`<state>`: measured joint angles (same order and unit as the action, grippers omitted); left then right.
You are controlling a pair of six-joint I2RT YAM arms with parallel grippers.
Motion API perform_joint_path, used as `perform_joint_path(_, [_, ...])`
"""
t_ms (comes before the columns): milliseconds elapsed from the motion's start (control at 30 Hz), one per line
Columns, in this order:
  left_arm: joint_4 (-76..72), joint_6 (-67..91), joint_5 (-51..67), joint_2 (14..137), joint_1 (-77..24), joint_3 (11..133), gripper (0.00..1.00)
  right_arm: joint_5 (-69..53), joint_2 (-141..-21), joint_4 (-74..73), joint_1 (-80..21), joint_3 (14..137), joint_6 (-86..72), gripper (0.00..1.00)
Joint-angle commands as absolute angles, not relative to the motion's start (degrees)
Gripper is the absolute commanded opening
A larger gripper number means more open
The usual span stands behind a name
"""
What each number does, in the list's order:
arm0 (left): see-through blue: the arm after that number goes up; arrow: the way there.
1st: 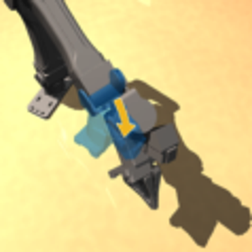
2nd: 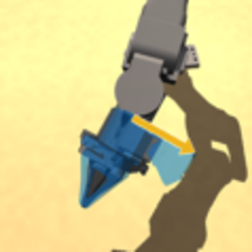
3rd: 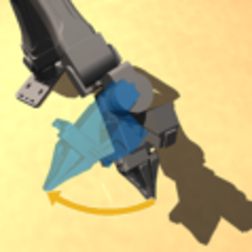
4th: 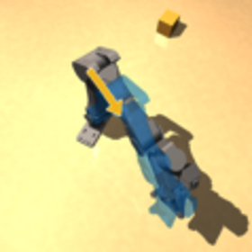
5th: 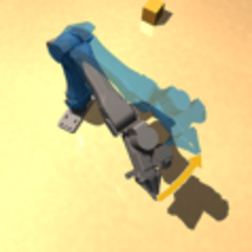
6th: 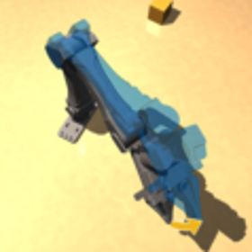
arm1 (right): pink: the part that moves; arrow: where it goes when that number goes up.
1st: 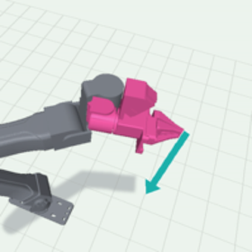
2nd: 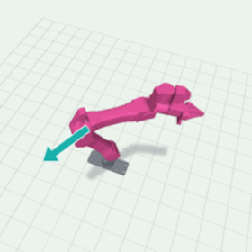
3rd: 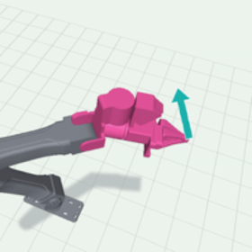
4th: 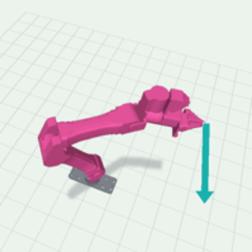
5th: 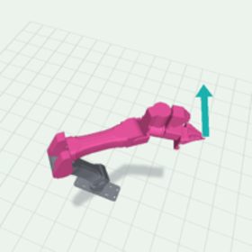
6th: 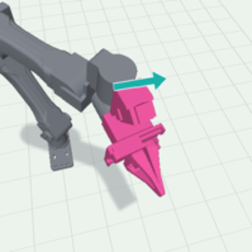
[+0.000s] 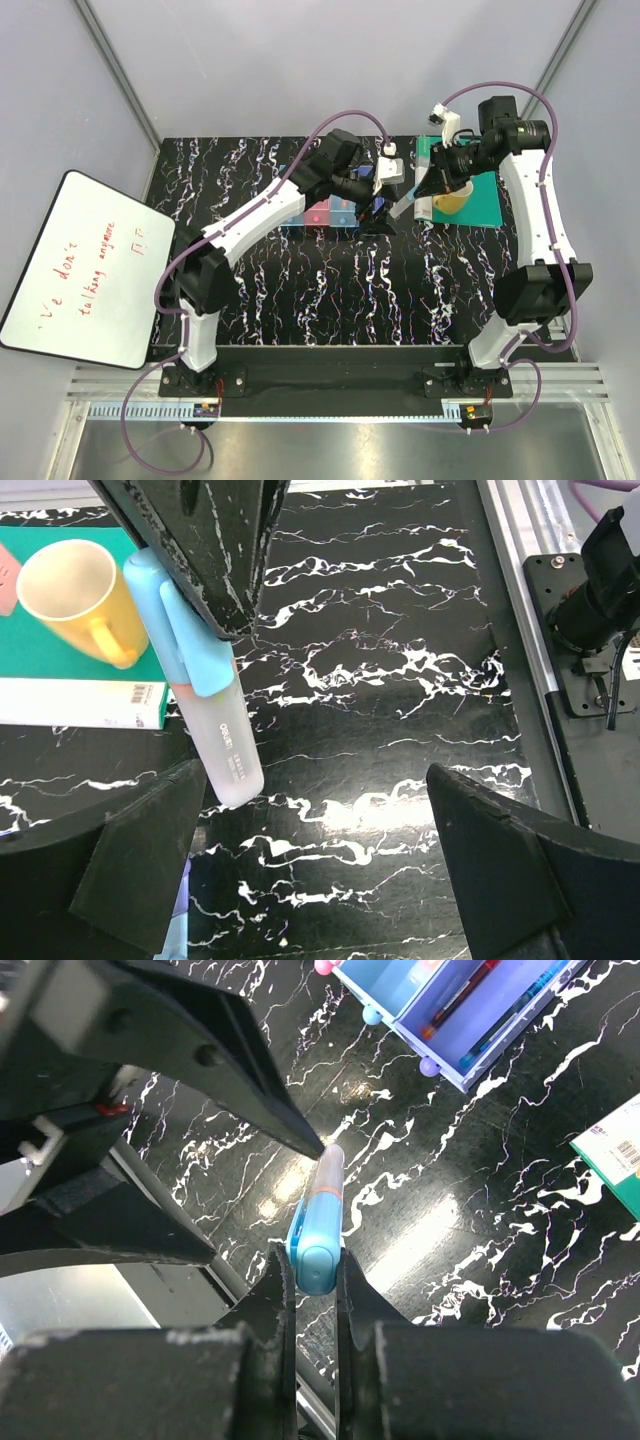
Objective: Sort the stationery into containers
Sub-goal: Place the pen in the storage box.
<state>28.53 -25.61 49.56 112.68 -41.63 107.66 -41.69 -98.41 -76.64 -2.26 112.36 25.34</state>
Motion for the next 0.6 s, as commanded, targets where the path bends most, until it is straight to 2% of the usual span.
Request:
perform_joint_path(0, [24.44, -25.05, 50.72, 113.82, -41.92, 109.78, 0.99, -43.77, -93.87, -78.13, -2.73, 112.24, 25.66, 0.00])
perform_joint_path(333, [20.57, -24.52, 47.55, 116.63, -42.36, 110.39, 0.99, -44.12, -90.79, -78.14, -2.81, 109.69, 25.40, 0.00])
perform_joint_path(567, [19.60, -24.00, 47.46, 117.95, -42.80, 112.23, 0.95, -44.30, -90.53, -76.99, -2.81, 108.20, 24.61, 0.00])
